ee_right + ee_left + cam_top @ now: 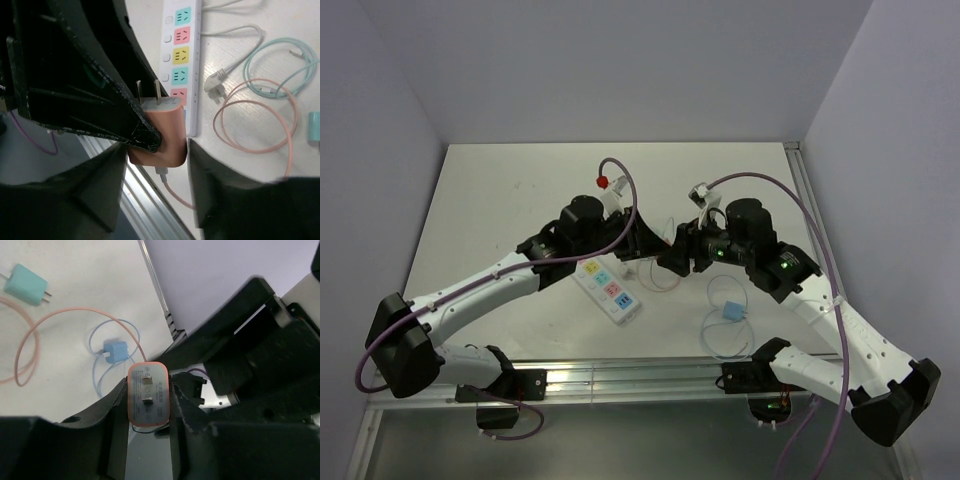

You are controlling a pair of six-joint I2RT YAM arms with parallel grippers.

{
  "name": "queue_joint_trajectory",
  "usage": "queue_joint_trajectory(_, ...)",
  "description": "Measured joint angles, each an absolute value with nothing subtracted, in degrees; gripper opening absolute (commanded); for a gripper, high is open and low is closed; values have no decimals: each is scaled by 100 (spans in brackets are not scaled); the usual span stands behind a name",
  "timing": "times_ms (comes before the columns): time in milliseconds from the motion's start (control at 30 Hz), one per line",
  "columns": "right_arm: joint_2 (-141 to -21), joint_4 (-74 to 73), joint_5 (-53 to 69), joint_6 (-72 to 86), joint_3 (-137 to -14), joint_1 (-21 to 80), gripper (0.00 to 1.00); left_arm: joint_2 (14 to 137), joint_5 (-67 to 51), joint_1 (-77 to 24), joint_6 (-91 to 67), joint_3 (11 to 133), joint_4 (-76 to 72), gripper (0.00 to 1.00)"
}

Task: Insert the plug

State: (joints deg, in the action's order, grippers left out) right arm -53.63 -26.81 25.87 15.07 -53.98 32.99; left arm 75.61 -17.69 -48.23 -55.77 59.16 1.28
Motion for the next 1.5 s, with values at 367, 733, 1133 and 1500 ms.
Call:
queue_joint_trajectory(367, -4635, -3011, 1439, 2738, -5544, 3323, 70, 6318, -552, -4720, -5221, 4644, -624, 0)
queue_joint_trajectory(733, -3673, 121, 2460, 5964, -3647, 3323, 80, 5690, 408, -4755, -5717, 3544, -3260, 0)
queue_joint_trajectory(1133, -4445, 2196, 2491, 6838, -3468, 3323, 70, 5924, 526, -4950, -6602, 3481, -4292, 0)
queue_joint_trajectory(1500, -4825, 2604, 2467, 6779, -3468, 3326, 62, 5986, 480, -4995, -6997, 3481, -4224, 0)
